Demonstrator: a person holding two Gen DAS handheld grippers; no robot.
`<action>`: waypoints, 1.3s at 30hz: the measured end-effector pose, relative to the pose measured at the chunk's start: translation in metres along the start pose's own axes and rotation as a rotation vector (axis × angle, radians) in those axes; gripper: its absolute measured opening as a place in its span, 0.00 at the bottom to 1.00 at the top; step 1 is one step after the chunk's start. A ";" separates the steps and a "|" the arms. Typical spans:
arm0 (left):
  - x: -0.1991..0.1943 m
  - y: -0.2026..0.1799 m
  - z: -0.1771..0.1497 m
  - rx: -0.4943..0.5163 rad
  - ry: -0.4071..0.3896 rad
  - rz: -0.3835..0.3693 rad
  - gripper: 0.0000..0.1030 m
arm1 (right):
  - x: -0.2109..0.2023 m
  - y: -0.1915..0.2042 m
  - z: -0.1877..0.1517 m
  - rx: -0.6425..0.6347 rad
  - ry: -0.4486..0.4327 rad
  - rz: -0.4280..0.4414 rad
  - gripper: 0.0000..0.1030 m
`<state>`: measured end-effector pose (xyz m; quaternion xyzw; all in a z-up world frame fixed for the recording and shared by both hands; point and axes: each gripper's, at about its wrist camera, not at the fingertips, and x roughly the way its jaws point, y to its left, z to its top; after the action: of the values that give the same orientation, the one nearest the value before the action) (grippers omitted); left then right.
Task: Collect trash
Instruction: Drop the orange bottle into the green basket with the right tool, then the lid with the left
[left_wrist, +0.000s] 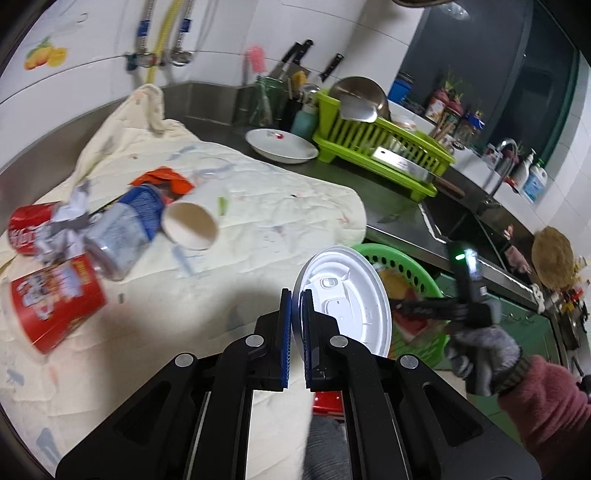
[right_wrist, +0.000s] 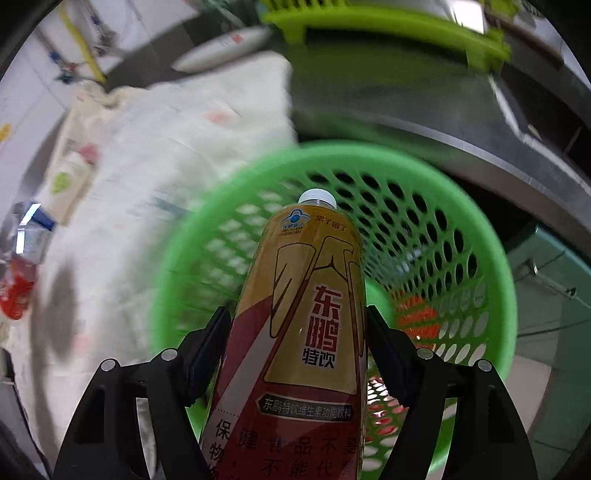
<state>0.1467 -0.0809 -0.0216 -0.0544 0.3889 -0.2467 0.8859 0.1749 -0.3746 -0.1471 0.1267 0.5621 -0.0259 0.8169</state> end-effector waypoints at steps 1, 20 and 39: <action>0.004 -0.003 0.001 0.000 0.003 -0.005 0.04 | 0.011 -0.005 0.001 -0.001 0.029 -0.005 0.69; 0.054 -0.022 0.008 0.019 0.074 -0.032 0.04 | 0.087 -0.019 0.026 -0.002 0.201 -0.136 0.70; 0.102 -0.069 0.010 0.077 0.147 -0.076 0.04 | -0.034 -0.021 0.002 -0.042 -0.052 -0.105 0.74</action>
<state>0.1858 -0.1909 -0.0621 -0.0168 0.4407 -0.2984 0.8464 0.1604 -0.3985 -0.1191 0.0792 0.5471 -0.0603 0.8311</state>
